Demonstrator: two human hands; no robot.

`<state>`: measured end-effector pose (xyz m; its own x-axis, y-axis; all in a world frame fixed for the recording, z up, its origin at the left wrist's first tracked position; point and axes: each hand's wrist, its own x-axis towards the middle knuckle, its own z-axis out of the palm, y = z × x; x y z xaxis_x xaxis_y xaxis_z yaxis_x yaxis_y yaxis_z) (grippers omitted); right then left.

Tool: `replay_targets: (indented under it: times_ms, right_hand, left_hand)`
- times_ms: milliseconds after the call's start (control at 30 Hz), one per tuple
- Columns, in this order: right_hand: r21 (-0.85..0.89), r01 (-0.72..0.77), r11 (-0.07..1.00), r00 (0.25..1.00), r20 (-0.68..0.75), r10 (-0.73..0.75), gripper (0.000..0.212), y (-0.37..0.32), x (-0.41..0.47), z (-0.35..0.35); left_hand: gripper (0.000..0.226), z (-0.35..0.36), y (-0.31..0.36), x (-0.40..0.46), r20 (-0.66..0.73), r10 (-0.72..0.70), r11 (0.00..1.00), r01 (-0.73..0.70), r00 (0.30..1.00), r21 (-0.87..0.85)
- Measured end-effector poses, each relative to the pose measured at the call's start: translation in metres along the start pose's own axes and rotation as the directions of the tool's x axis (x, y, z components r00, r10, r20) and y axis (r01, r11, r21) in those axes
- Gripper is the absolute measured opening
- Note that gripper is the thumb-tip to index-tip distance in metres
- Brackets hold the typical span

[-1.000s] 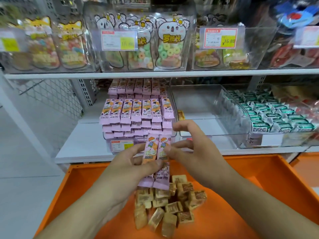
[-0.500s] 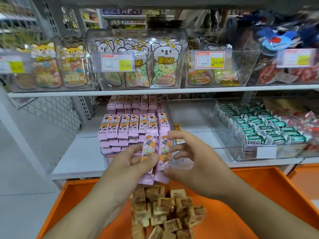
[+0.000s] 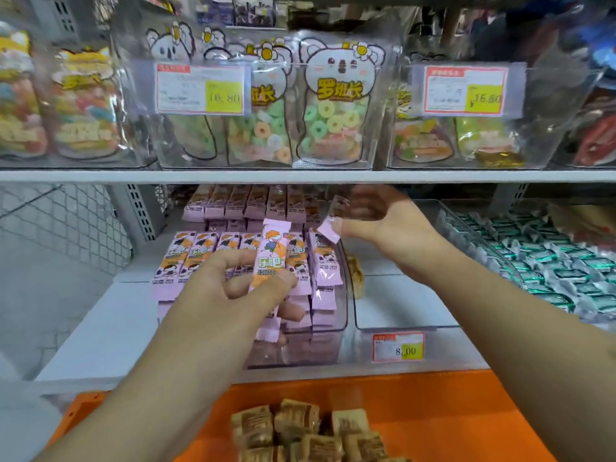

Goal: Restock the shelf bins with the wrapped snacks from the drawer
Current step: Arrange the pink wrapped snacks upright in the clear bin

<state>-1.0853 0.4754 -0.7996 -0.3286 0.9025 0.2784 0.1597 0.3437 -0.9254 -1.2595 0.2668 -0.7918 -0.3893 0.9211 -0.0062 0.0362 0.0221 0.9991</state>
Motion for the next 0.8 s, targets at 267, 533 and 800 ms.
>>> replay_targets:
  times_ms: [267, 533, 800]
  right_hand:
    - [0.042, -0.004, 0.999, 0.996, 0.085, 0.000, 0.070, 0.016, 0.053, 0.014]
    - [0.063, 0.046, 0.997, 0.987, 0.148, -0.055, 0.087, 0.023, 0.062, 0.025]
    - [0.044, -0.014, 0.999, 0.997, 0.080, 0.010, 0.069, 0.033, 0.063, 0.032]
  left_hand:
    - [0.068, -0.001, -0.008, 0.013, 0.010, 0.016, 1.000, -0.015, 1.000, -0.022]
    - [0.064, 0.004, -0.010, 0.017, 0.006, -0.015, 0.997, 0.015, 1.000, -0.071]
    - [0.061, 0.002, -0.012, 0.016, -0.024, -0.030, 0.991, 0.027, 0.999, -0.129]
